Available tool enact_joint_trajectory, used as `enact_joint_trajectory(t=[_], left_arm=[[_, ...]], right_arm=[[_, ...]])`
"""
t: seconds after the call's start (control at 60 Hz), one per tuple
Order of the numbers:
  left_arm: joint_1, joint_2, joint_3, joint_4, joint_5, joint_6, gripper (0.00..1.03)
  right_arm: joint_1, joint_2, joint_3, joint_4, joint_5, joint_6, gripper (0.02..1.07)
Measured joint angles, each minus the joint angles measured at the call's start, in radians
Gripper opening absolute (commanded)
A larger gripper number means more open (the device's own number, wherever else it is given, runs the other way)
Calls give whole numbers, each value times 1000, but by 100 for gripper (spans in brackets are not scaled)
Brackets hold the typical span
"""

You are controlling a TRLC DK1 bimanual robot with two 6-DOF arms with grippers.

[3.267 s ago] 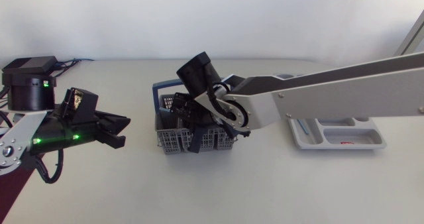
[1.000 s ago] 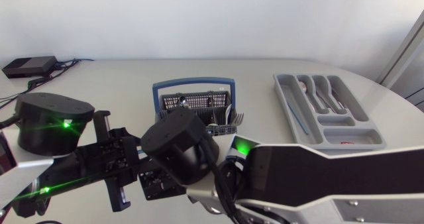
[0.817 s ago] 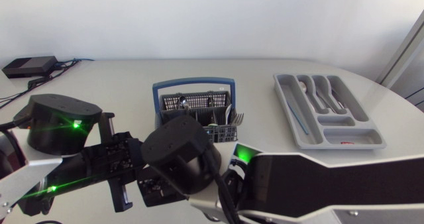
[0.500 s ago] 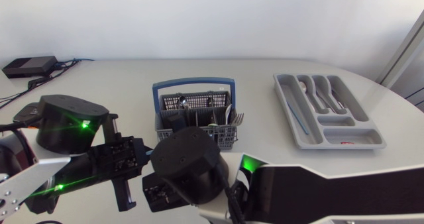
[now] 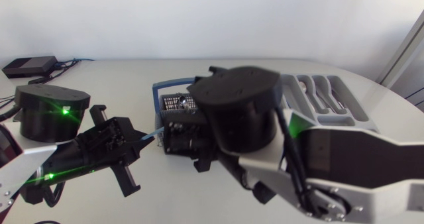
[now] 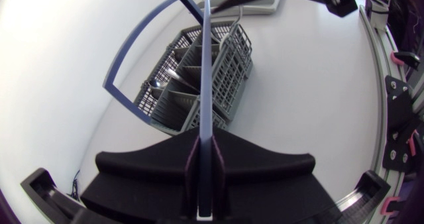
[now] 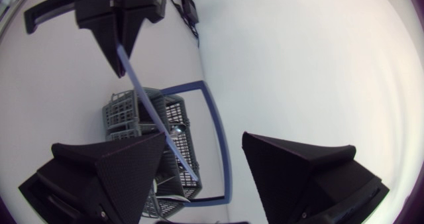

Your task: Unload the cutlery basket into the drawer organizer.

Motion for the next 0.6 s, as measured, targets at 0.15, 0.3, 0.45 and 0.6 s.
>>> enact_joint_trajectory(t=[0.15, 0.3, 0.45, 0.6], left_arm=[[0, -2, 1, 53, 0, -62, 3], [-8, -2, 17, 109, 0, -135, 3], [-23, 25, 51, 160, 0, -206, 3], [-26, 64, 76, 227, -21, -278, 3]], right_arm=[[-69, -63, 92, -172, -39, 224, 90], [-142, -71, 208, -410, -218, 511, 90], [-238, -39, 322, -573, -463, 749, 90], [-314, 22, 405, -629, -668, 895, 87]])
